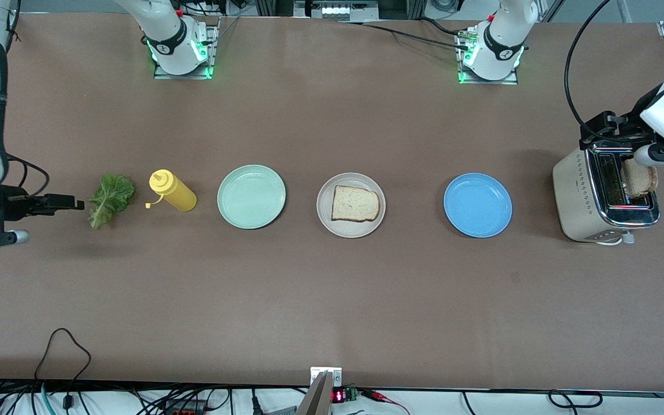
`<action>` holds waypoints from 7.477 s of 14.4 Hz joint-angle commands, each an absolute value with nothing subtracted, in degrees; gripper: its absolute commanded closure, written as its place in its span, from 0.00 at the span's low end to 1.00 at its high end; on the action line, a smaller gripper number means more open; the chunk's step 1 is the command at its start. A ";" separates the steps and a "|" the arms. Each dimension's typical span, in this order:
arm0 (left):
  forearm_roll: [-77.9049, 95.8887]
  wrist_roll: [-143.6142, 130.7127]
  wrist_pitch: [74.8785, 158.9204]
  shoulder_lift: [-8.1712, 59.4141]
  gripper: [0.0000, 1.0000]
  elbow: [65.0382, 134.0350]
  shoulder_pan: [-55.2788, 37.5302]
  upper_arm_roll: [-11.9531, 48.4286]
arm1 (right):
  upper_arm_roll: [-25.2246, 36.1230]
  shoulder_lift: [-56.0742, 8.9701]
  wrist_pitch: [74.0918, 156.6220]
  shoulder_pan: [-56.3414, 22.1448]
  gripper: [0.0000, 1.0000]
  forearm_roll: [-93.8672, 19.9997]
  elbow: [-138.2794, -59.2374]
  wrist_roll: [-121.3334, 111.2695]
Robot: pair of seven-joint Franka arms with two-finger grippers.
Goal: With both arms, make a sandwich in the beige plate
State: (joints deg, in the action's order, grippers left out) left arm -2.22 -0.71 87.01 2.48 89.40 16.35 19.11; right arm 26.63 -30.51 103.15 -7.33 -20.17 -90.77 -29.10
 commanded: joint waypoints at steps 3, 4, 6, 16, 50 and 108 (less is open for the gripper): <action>-1.49 -0.88 86.31 1.41 0.00 89.65 16.87 19.25 | 23.47 -31.81 120.03 -7.38 0.00 -15.38 -101.32 -23.20; -1.49 -0.88 86.31 1.41 0.00 89.65 16.87 19.25 | 23.38 -32.43 121.89 -7.47 0.00 -15.38 -102.29 -23.12; -1.49 -0.88 86.31 1.41 0.00 89.65 16.87 19.25 | 23.29 -33.40 125.23 -7.47 0.00 -15.38 -104.14 -23.12; -1.49 -0.88 86.31 1.41 0.00 89.65 16.87 19.34 | 23.20 -33.75 129.64 -7.56 0.76 -12.93 -107.58 -24.08; -1.41 -0.88 85.69 1.41 0.00 89.65 16.87 19.42 | 4.67 -20.74 94.30 -23.81 1.00 -14.59 -76.29 -56.63; -2.72 3.67 80.68 11.33 0.00 85.87 28.02 18.28 | -13.08 -21.20 101.87 -8.37 0.00 -1.15 -77.16 -12.16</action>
